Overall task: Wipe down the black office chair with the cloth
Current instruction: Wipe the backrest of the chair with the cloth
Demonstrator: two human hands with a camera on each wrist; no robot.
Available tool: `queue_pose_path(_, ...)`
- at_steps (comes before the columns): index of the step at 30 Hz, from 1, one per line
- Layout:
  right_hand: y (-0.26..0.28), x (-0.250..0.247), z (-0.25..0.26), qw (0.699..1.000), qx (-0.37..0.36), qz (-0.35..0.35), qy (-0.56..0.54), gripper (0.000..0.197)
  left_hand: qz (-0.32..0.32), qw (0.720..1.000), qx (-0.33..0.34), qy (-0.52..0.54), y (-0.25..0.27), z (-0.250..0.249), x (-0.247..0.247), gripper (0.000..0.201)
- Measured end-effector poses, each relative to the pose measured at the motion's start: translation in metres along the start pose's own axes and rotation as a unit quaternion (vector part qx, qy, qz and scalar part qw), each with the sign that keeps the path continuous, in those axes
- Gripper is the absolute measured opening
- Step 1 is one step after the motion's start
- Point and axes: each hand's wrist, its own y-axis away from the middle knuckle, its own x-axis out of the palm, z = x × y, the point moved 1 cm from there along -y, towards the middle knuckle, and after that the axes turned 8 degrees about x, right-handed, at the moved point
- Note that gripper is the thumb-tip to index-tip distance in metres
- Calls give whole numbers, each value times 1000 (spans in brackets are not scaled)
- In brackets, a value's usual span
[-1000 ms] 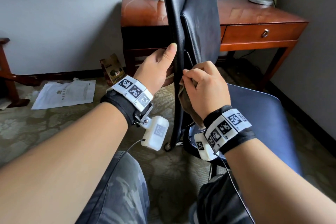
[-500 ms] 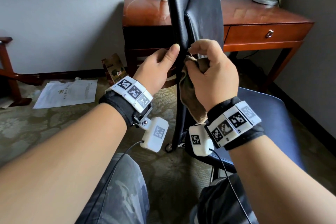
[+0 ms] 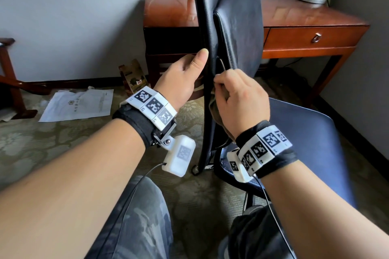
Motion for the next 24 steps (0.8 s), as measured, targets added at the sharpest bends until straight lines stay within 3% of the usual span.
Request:
queue_pose_path(5, -2, -9, -2, 997, -15, 68, 30, 6, 20, 1000, -6, -11, 3, -7, 0, 60)
queue_pose_path(8, -17, -28, 4, 999, 22, 40, -20, 12, 15, 998, -5, -54, 5, -8, -2, 63)
queue_pose_path(9, -23, -32, 6, 999, 35, 23, -34, 14, 13, 999, -11, -42, 5, -7, -2, 60)
queue_pose_path(12, -36, -32, 11, 998, 46, 17, -31, 23, 31, 999, -32, 17, 9, -12, 1, 22)
queue_pose_path(15, -33, -24, 13, 1000, -5, 16, 9, 20, 31, 999, -27, 31, 11, -14, 1, 16)
queue_pose_path(20, -16, -12, 6, 992, -77, 26, 92, 14, 31, 999, -28, 21, 9, -11, 0, 40)
queue_pose_path(24, -3, -6, -2, 987, -89, 63, 117, 15, 25, 999, -25, 10, 7, -9, 0, 51)
